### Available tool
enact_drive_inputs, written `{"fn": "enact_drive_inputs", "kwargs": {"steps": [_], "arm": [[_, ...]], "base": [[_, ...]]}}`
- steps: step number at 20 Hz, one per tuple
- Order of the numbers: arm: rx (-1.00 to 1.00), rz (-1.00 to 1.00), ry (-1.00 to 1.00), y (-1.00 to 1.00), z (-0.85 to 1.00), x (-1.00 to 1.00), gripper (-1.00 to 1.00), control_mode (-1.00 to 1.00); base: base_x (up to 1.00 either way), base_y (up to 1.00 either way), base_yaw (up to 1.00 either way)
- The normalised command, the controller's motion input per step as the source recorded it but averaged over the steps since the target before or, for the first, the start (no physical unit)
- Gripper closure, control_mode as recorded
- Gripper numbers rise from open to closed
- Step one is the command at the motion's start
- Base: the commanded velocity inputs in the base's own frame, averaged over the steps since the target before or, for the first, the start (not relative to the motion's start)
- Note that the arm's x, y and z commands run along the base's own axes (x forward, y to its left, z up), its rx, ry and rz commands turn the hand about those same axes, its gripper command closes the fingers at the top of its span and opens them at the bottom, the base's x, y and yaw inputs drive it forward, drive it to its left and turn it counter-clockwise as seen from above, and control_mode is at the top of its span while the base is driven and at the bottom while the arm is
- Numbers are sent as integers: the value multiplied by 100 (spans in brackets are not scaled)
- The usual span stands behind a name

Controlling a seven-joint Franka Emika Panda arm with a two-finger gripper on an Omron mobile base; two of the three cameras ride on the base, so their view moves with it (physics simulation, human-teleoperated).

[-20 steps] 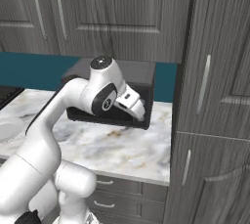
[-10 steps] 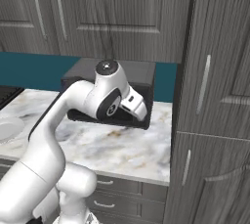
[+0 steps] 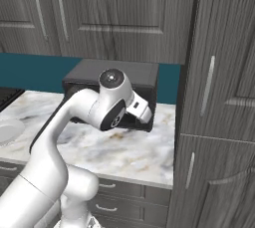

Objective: Pull the toaster oven rack outwards. Pick up the baguette from the plate and place it on the toaster oven rack. Close the toaster oven door fully and set the temperature to the lowest setting.

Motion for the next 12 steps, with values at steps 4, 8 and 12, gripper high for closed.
{"fn": "enact_drive_inputs", "kwargs": {"steps": [4,8,12], "arm": [[0,2,-6,-5,0,0,-100,-100],[0,1,-3,-9,0,0,-100,-100],[0,2,0,-3,0,0,-100,-100]], "base": [[0,0,0],[0,0,0],[0,0,0]]}}
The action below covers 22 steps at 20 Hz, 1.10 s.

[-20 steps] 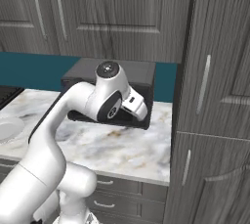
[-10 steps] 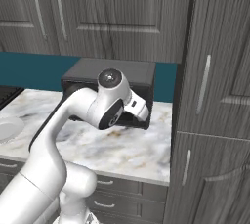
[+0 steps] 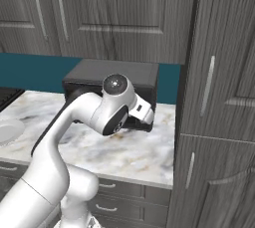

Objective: Pull the toaster oven rack outwards. Pick up the baguette from the plate and place it on the toaster oven rack. Close the toaster oven door fully and set the temperature to the lowest setting.

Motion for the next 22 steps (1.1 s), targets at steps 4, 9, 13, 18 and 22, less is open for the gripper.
{"fn": "enact_drive_inputs", "kwargs": {"steps": [4,9,13,18,22], "arm": [[0,0,0,0,0,3,-100,-100],[0,0,0,0,0,0,-100,-100],[0,0,0,0,0,0,-100,-100],[0,0,0,0,0,1,-100,-100],[0,0,0,0,0,16,-100,-100]], "base": [[0,0,0],[0,0,0],[0,0,0],[0,0,0],[0,0,0]]}}
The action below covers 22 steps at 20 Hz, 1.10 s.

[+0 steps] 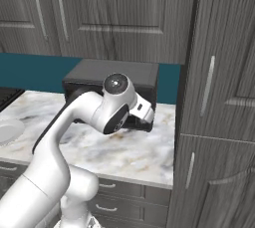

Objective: Pull the toaster oven rack outwards. Pick up the baguette from the plate and place it on the toaster oven rack. Close the toaster oven door fully and set the temperature to the lowest setting.

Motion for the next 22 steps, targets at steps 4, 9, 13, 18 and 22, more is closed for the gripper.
{"fn": "enact_drive_inputs", "kwargs": {"steps": [4,9,13,18,22], "arm": [[0,0,-1,0,-4,20,-100,-100],[1,0,-3,0,0,20,-100,-100],[11,0,-7,0,0,9,-100,-100],[6,0,-14,0,0,-7,-100,-100],[14,-6,0,0,-2,0,-100,-100]], "base": [[0,0,0],[0,0,0],[0,0,0],[0,0,0],[0,0,0]]}}
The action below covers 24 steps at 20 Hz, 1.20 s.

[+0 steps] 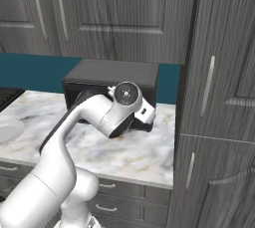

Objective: Pull the toaster oven rack outwards. Pick up the baguette from the plate and place it on the toaster oven rack. Close the toaster oven door fully and set the temperature to the lowest setting.

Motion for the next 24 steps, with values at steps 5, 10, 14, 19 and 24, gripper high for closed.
{"fn": "enact_drive_inputs", "kwargs": {"steps": [5,10,14,19,24], "arm": [[30,-17,0,0,-6,0,-100,-100],[41,-19,0,0,0,0,-100,-100],[45,-21,0,0,0,0,-100,-100],[52,-22,0,0,0,-8,-100,-100],[55,-22,0,3,0,-8,-100,-100]], "base": [[0,0,0],[0,0,0],[0,0,0],[0,0,0],[0,0,0]]}}
